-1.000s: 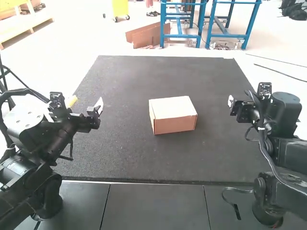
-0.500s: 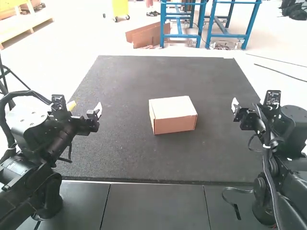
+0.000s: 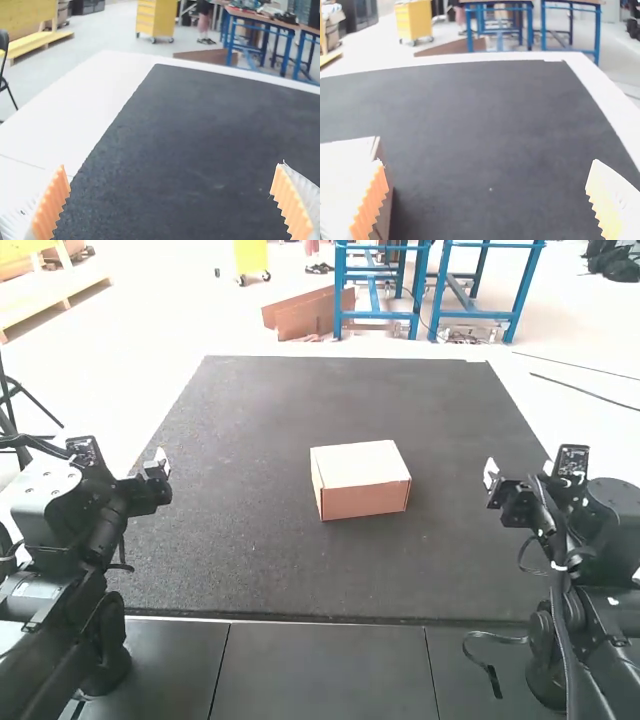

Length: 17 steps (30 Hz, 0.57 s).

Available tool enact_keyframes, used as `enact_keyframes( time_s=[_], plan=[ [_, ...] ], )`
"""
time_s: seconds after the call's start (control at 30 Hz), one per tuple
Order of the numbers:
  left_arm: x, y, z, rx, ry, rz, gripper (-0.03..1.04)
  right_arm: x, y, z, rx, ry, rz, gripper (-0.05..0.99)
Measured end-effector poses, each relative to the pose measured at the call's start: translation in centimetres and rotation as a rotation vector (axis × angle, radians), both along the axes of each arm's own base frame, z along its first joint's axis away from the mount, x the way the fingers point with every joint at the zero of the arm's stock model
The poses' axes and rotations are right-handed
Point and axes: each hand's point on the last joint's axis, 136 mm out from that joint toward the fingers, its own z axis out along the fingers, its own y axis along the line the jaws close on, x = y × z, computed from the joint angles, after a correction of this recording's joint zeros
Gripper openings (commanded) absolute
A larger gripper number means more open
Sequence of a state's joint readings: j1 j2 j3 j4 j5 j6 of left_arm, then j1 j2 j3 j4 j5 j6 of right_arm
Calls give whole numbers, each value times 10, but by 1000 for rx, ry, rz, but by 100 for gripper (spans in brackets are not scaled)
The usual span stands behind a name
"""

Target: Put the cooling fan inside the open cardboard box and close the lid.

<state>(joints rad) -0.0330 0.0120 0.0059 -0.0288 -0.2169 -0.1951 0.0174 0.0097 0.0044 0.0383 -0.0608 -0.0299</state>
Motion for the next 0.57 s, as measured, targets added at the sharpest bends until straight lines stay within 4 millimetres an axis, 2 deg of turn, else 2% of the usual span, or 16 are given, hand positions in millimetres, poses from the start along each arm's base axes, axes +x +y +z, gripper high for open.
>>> enact_keyframes(
  time_s=[0.4,0.57],
  plan=[
    [2,-21,-1,27,9,-85,96,0,-8,-8,4,34,-46,91],
    [2,-22,-1,31,8,-92,96,0,-8,-9,4,35,-48,91]
  ],
)
